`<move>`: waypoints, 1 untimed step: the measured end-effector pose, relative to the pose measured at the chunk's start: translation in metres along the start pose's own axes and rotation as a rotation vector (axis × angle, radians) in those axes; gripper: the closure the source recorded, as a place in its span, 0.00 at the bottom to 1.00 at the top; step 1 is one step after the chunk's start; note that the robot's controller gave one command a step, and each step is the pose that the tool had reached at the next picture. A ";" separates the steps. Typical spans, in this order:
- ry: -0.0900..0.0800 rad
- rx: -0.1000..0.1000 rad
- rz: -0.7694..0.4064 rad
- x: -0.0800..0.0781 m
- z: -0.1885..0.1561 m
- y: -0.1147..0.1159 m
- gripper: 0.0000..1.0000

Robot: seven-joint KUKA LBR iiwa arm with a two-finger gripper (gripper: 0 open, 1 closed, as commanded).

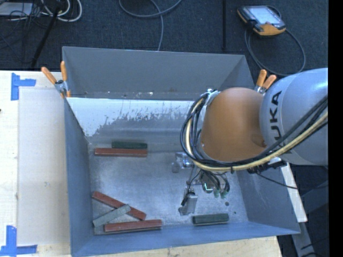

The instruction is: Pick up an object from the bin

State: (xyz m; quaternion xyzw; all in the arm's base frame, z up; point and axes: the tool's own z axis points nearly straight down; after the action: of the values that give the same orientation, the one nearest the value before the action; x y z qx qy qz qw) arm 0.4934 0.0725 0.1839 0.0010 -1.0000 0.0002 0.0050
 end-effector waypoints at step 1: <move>-0.008 -0.001 0.002 -0.002 -0.004 0.000 0.00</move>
Offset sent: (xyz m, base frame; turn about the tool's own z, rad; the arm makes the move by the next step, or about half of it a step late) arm -0.0012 -0.0631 -0.0901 -0.2276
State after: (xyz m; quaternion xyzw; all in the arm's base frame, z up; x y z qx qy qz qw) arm 0.4951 0.0722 0.1879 -0.0001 -1.0000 -0.0001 0.0011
